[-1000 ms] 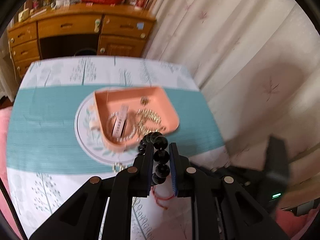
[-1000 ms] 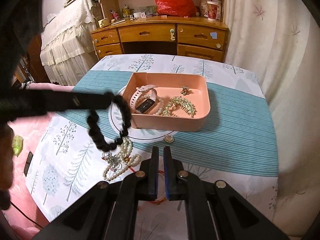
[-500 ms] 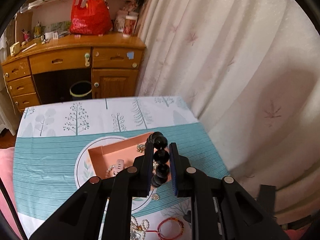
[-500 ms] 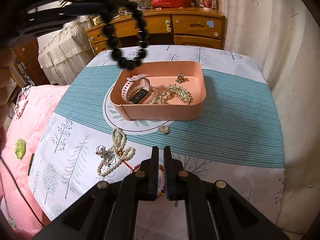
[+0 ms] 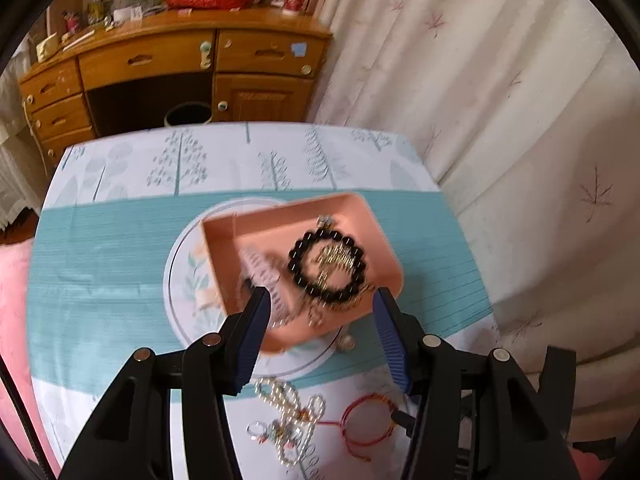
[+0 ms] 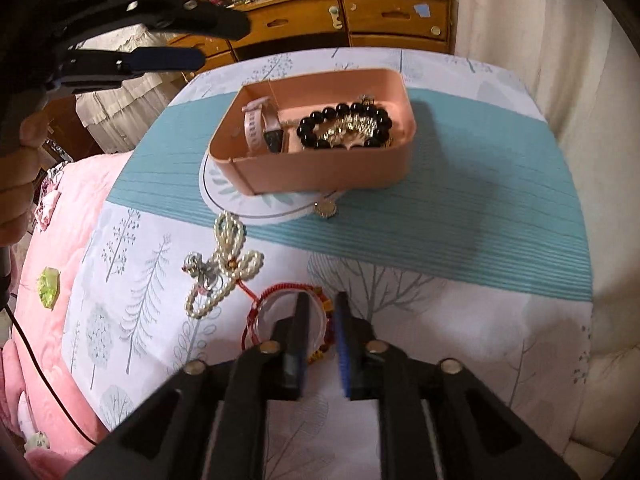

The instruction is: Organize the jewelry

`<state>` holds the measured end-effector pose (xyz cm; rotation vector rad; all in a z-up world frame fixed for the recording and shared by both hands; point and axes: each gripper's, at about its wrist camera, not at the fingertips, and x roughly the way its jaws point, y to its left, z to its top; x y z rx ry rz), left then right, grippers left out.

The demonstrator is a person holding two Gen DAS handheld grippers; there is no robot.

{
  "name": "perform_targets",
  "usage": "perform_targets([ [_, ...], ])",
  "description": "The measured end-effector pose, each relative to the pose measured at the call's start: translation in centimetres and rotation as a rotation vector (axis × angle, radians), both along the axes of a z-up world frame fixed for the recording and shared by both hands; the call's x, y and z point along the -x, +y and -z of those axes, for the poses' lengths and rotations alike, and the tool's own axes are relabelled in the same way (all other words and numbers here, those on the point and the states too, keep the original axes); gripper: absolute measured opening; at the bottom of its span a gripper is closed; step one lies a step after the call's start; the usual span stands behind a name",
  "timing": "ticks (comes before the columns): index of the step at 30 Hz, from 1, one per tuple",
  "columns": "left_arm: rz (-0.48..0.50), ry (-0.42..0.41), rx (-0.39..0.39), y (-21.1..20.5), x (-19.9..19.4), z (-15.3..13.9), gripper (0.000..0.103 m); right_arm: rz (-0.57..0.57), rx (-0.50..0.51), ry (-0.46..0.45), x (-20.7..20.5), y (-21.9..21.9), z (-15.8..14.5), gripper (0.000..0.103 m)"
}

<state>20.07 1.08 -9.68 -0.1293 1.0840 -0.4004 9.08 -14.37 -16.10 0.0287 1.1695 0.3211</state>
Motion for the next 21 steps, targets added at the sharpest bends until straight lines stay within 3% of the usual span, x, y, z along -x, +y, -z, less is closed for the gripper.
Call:
perform_targets([
  [12,0.015,0.125,-0.075,1.7,6.4,4.9,0.051,-0.041,0.035,0.041,1.5,0.6,2.0,0.025],
  [21,0.03,0.194,-0.128,2.2,8.4,8.4,0.04,-0.048,0.054,0.023,1.8,1.0,2.5,0.025],
])
